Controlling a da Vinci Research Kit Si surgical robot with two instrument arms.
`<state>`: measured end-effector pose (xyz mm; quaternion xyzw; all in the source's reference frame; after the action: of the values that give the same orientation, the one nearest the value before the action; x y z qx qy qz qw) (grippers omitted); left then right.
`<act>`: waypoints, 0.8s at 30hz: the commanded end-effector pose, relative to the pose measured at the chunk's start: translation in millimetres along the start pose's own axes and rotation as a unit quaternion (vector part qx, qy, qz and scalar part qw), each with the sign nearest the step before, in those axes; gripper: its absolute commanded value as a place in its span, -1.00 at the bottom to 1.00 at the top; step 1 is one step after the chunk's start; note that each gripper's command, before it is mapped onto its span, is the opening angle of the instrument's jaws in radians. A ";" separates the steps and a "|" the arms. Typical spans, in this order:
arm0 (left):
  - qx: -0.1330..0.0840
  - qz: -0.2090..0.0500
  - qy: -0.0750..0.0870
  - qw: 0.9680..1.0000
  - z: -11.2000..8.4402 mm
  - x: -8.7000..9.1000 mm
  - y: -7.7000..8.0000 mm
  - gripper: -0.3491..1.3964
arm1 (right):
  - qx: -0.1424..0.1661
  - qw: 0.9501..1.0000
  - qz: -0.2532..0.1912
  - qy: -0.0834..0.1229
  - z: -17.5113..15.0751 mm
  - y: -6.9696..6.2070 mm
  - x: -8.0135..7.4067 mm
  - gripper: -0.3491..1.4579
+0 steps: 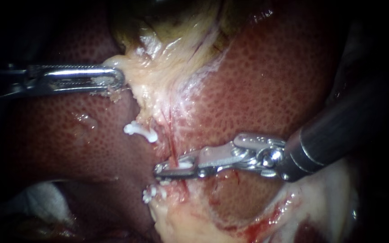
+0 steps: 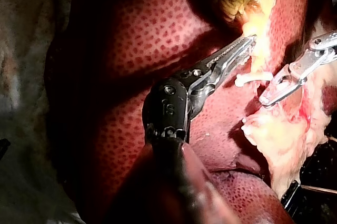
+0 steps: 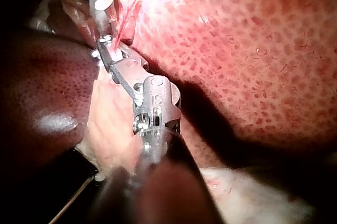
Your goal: Going back second clip right tube
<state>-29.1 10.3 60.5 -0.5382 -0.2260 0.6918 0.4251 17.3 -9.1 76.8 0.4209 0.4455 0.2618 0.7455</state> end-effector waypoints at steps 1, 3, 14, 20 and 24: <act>0.000 0.000 0.000 1.000 0.0 0.0 0.0 -1.00 | 0.001 1.000 0.000 0.000 0.0 0.0 0.0 -1.00; 0.000 0.000 0.000 1.000 0.0 0.0 0.0 -1.00 | 0.000 1.000 0.000 -0.001 0.0 0.0 0.0 -1.00; 0.000 0.000 0.000 1.000 0.0 -0.1 -0.1 -1.00 | -0.014 1.000 -0.021 0.003 -0.1 0.2 0.0 -0.29; 0.000 0.000 0.000 1.000 0.0 -0.1 -0.1 -1.00 | -0.041 0.998 -0.051 0.012 -0.5 1.0 0.1 -0.11; 0.000 0.001 0.000 1.000 0.0 -0.2 -0.1 -1.00 | -0.051 0.996 -0.065 0.015 -1.8 1.3 0.3 -0.07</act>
<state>-29.0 10.1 60.7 -0.5384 -0.2260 0.6918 0.4247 15.4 -7.4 77.3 0.3464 0.4707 0.2362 0.7763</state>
